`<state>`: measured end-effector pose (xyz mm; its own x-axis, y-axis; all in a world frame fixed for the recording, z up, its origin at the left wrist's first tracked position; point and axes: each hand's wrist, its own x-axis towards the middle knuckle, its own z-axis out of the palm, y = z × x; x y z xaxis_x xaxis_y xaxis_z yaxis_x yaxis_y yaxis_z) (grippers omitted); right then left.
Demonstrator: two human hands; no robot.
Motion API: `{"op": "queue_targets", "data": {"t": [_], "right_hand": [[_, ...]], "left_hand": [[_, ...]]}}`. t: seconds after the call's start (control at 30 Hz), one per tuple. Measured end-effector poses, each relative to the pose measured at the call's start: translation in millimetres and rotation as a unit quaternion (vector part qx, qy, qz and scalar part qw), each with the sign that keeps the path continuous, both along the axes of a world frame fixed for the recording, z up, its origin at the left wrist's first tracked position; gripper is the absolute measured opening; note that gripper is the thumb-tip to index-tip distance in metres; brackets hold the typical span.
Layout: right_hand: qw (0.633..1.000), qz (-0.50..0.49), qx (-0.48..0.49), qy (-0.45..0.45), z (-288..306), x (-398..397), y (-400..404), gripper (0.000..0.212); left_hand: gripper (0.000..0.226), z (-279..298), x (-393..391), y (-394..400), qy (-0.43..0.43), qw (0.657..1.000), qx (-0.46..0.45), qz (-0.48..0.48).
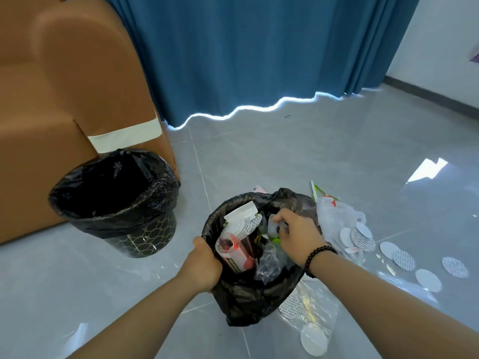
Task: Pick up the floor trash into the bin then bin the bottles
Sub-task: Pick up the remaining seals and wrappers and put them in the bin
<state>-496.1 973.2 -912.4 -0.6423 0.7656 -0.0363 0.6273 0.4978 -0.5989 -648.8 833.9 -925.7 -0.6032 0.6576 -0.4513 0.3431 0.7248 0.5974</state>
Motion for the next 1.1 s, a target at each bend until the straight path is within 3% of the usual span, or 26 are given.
{"op": "queue_targets", "data": {"t": [0.1, 0.2, 0.3, 0.37, 0.53, 0.7, 0.87, 0.97, 1.1], "right_hand": [[0.998, 0.005, -0.05, -0.036, 13, 5, -4, 0.039], [0.997, 0.054, -0.023, -0.053, 30, 15, -11, 0.057], [0.992, 0.092, 0.005, -0.087, 57, 33, -18, 0.066], [0.986, 0.108, 0.025, -0.128, 80, 48, -24, 0.064], [0.967, 0.148, 0.091, -0.188, 132, 76, -48, 0.032], [0.965, 0.121, 0.1, -0.209, 169, 102, -72, 0.026], [0.956, 0.056, 0.08, -0.276, 175, 139, -80, 0.035], [0.934, 0.023, 0.04, -0.355, 168, 160, -67, 0.039], [0.917, -0.023, 0.021, -0.397, 148, 187, -38, 0.039]], "left_hand": [[0.02, 5, -1, -3, 0.017, 1.0, -0.018, -0.001], [0.024, 11, -5, -11, 0.012, 0.999, -0.038, 0.012], [0.046, 31, -11, -20, 0.005, 0.997, -0.08, 0.014], [0.056, 57, -12, -24, 0.048, 0.993, -0.109, -0.012], [0.039, 123, 18, -9, 0.171, 0.97, -0.089, -0.146], [0.028, 176, 78, 2, 0.286, 0.902, -0.09, -0.312], [0.026, 186, 133, 9, 0.318, 0.832, -0.149, -0.429], [0.038, 170, 156, 7, 0.333, 0.817, -0.132, -0.451], [0.041, 153, 155, 6, 0.313, 0.811, -0.124, -0.479]]}}
